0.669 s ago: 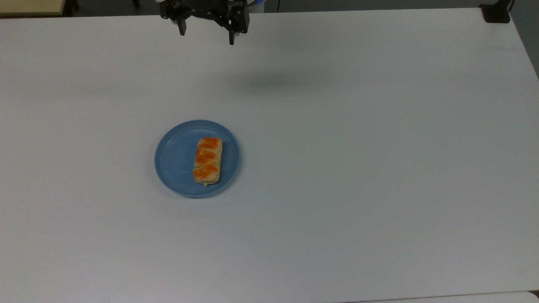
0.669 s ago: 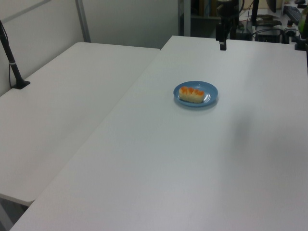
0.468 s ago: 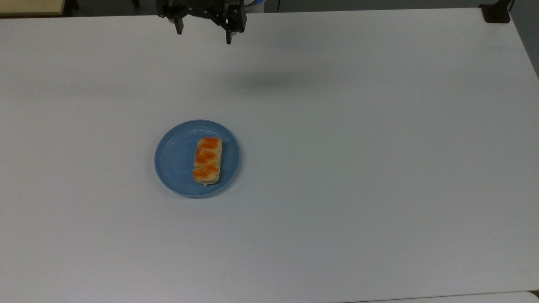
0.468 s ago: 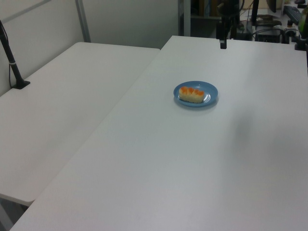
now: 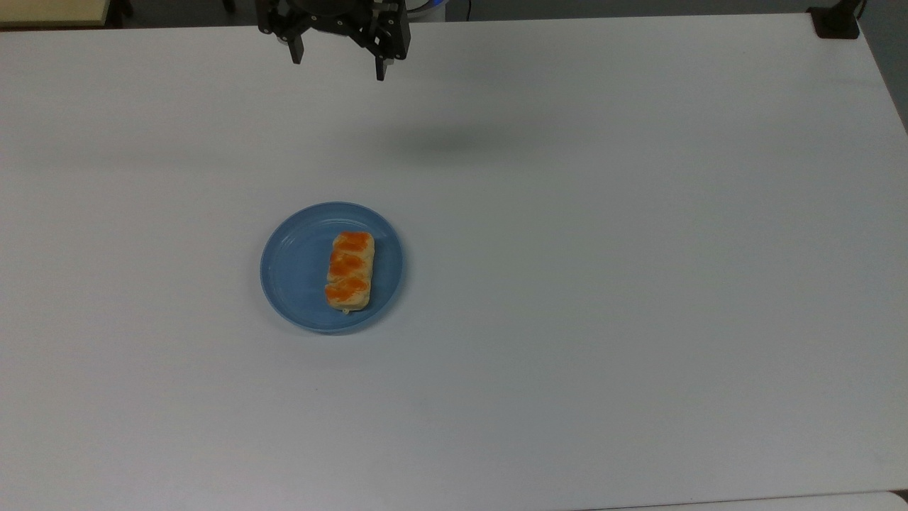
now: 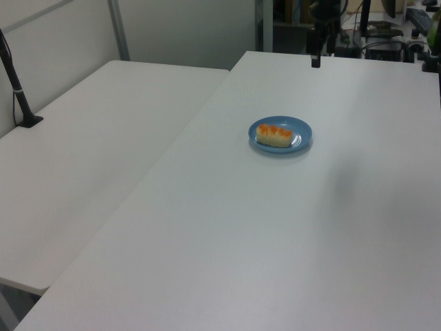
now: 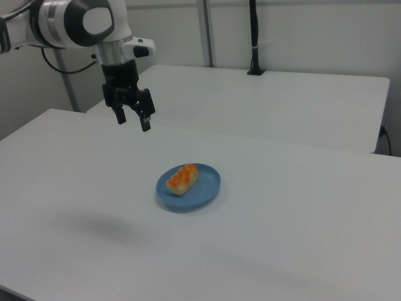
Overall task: Put the bread on the table
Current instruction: 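Open the gripper and move it toward the bread on the blue plate, then lower the gripper over the bread and close it around the bread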
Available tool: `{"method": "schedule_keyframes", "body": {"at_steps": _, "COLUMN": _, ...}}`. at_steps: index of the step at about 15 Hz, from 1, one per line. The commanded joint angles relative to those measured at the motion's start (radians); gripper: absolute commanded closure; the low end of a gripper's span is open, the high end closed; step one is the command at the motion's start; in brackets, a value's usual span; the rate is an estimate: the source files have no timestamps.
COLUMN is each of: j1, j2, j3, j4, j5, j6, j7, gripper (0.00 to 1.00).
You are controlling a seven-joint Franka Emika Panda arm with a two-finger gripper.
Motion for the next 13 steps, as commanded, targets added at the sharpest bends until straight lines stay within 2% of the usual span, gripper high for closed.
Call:
{"method": "schedule_keyframes", "body": {"at_steps": 1, "j1": 0.006, "j2": -0.003, "j3": -0.014, "j4": -0.023, "j5": 0.037, "j6": 0.105, "j7": -0.010, "gripper": 0.00}}
{"method": "schedule_keyframes", "body": {"at_steps": 3, "j1": 0.001, "j2": 0.036, "j3": -0.017, "j4": -0.025, "j5": 0.042, "j6": 0.172, "j7": -0.005, "gripper": 0.00}}
{"method": "schedule_keyframes", "body": {"at_steps": 5, "j1": 0.004, "j2": 0.116, "j3": -0.026, "j4": -0.029, "j5": 0.040, "j6": 0.222, "j7": -0.003, "gripper": 0.00}}
{"method": "schedule_keyframes", "body": {"at_steps": 7, "j1": 0.007, "j2": 0.208, "j3": -0.035, "j4": -0.045, "j5": 0.037, "j6": 0.389, "j7": 0.064, "gripper": 0.00}}
{"method": "schedule_keyframes", "body": {"at_steps": 9, "j1": 0.012, "j2": 0.278, "j3": -0.037, "j4": -0.061, "j5": 0.016, "j6": 0.503, "j7": 0.079, "gripper": 0.00}}
{"method": "schedule_keyframes", "body": {"at_steps": 13, "j1": 0.018, "j2": 0.368, "j3": -0.037, "j4": -0.063, "j5": -0.036, "j6": 0.598, "j7": 0.082, "gripper": 0.00}}
